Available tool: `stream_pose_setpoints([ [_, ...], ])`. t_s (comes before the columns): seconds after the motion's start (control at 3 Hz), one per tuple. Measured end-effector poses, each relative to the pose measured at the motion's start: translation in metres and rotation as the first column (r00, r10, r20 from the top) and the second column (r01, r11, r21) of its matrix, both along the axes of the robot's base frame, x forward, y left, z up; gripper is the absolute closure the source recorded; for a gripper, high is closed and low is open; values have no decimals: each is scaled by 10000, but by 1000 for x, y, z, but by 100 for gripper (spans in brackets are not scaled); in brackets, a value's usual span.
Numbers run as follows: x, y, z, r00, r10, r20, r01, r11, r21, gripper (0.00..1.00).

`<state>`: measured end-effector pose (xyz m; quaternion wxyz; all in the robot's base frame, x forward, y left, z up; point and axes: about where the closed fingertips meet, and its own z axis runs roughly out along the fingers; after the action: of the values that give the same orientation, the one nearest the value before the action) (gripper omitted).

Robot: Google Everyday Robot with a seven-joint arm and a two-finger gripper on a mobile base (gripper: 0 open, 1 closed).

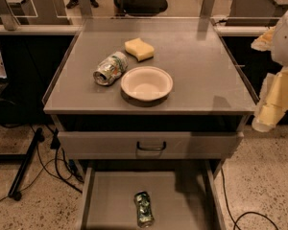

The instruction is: Pick green can from middle drawer and place on counter

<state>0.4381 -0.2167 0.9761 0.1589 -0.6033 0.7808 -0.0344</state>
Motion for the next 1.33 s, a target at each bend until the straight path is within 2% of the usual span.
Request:
stream_pose_setpoints([
  [0.33,0,0,0,10000,0,0,0,10000,0,0],
  [0.67,3,4,0,9988,-410,268,395,9977,546,0],
  [1.0,5,15,-14,9740,-2259,183,2133,9411,2622,0],
  [1.33,17,37,-20,8744,-4722,-1115,4546,7169,5287,0],
])
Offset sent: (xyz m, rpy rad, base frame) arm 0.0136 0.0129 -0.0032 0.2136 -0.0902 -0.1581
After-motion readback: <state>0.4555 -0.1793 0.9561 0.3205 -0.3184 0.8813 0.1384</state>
